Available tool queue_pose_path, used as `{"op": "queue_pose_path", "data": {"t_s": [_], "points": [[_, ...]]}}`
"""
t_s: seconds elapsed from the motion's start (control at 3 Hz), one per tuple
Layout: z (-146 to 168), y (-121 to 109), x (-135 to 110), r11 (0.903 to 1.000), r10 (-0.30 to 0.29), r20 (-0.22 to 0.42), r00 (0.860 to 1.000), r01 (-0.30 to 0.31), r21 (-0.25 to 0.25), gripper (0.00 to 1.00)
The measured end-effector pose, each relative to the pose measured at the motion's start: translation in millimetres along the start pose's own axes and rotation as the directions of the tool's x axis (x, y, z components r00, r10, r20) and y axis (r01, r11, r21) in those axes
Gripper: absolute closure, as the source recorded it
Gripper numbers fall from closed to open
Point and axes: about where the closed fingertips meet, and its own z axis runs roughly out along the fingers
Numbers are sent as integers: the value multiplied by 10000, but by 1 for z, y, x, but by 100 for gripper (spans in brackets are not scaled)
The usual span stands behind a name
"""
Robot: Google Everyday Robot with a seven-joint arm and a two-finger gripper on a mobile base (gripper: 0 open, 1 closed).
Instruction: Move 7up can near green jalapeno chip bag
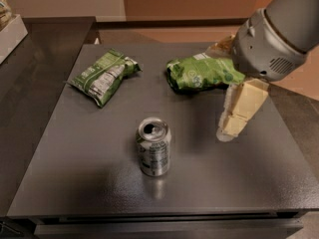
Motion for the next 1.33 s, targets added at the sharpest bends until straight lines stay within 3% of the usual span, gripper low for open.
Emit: {"op": "queue_pose_path", "data": {"t_s": [0.33,0.67,1.0,1.33], "points": [[16,5,-22,9980,-384,656,9971,416,-476,0],[39,17,-44,9899,-917,1127,9894,1029,-980,0],[81,48,-58,9664,-1393,1397,9803,1654,-1968,0],[110,70,-63,9447,-1621,1483,9756,1969,-2622,0]]}}
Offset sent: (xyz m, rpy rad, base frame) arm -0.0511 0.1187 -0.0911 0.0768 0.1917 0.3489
